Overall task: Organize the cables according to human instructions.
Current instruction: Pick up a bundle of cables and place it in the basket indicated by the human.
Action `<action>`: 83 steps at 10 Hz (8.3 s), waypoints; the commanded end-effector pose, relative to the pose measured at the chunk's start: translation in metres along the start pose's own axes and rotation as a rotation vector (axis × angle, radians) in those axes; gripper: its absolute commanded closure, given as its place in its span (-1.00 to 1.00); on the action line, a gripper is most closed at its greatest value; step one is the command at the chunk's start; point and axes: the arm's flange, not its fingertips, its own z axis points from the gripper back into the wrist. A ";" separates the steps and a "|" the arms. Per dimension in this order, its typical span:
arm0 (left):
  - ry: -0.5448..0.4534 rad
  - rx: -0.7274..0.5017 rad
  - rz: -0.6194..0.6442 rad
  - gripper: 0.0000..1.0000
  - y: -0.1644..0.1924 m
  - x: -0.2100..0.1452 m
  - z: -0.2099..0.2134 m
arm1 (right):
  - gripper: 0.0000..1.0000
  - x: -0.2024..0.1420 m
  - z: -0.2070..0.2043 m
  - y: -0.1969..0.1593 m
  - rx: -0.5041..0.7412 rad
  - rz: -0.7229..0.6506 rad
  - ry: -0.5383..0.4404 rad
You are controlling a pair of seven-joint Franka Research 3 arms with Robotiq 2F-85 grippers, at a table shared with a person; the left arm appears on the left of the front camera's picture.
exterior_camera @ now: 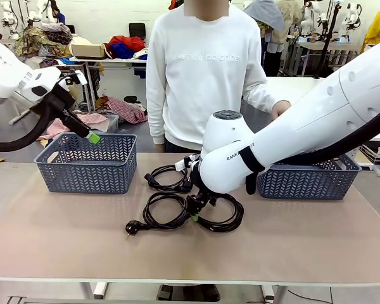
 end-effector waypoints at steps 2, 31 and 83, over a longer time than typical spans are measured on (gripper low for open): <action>-0.032 -0.014 -0.012 -1.00 0.000 -0.002 0.000 | -1.00 0.017 -0.007 0.005 -0.047 -0.036 0.023; -0.032 -0.014 -0.012 -1.00 0.000 -0.002 0.000 | 1.00 -0.005 0.011 0.020 0.008 -0.063 0.029; -0.032 -0.014 -0.012 -1.00 0.000 -0.002 0.000 | 0.37 -0.081 0.179 -0.311 0.039 0.604 0.088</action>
